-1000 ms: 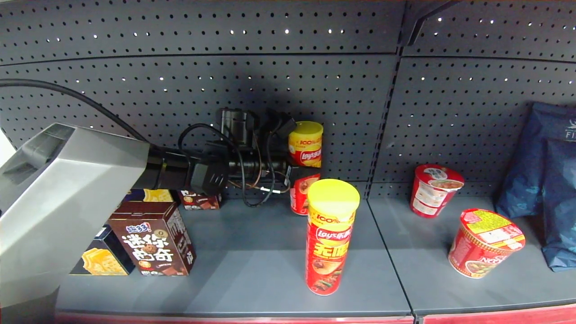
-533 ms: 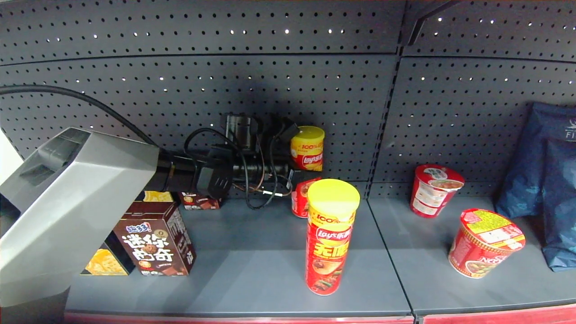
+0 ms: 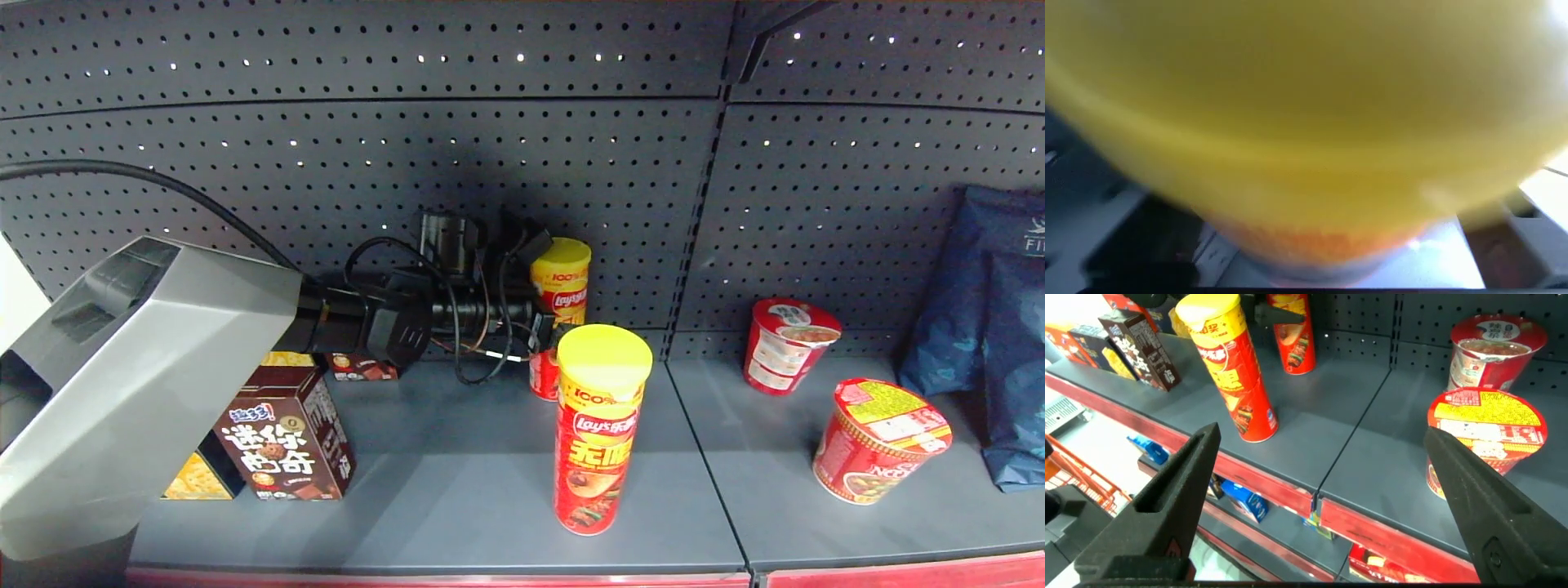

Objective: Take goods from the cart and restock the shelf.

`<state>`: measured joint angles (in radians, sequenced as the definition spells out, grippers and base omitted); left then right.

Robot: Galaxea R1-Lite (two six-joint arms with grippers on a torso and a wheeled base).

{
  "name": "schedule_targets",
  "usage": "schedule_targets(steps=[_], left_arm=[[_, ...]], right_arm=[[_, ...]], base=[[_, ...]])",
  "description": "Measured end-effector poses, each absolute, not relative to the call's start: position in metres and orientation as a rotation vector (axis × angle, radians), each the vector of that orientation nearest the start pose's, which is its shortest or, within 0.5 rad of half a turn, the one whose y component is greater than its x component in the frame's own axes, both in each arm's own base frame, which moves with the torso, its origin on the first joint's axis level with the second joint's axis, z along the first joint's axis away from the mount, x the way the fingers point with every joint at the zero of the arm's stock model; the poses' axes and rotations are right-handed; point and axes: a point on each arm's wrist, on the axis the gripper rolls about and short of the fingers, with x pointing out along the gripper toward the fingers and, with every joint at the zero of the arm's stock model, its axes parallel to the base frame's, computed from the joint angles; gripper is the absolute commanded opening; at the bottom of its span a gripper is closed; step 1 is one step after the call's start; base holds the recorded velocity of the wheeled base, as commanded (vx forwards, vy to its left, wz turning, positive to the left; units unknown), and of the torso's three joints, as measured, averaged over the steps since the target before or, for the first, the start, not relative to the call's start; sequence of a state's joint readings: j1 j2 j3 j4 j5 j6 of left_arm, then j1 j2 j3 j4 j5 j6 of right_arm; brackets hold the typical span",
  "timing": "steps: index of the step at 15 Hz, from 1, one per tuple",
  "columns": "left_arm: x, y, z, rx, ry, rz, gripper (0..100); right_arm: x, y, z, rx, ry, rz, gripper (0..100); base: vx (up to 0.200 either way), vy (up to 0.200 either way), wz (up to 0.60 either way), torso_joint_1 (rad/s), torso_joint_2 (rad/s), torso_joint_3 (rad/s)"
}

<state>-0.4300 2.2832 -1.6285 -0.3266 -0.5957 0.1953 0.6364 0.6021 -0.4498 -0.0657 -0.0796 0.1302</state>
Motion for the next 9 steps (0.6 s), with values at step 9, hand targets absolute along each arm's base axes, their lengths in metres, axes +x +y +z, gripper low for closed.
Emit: schedule_targets(steps=[9], left_arm=[[0.413,-0.196,0.157,0.154,0.248,-1.011,100]], right_arm=[[0.035,0.023,0.209,0.091,0.132,0.552,100]], base=[[0.000,0.000,0.00,0.000,0.00,0.000]])
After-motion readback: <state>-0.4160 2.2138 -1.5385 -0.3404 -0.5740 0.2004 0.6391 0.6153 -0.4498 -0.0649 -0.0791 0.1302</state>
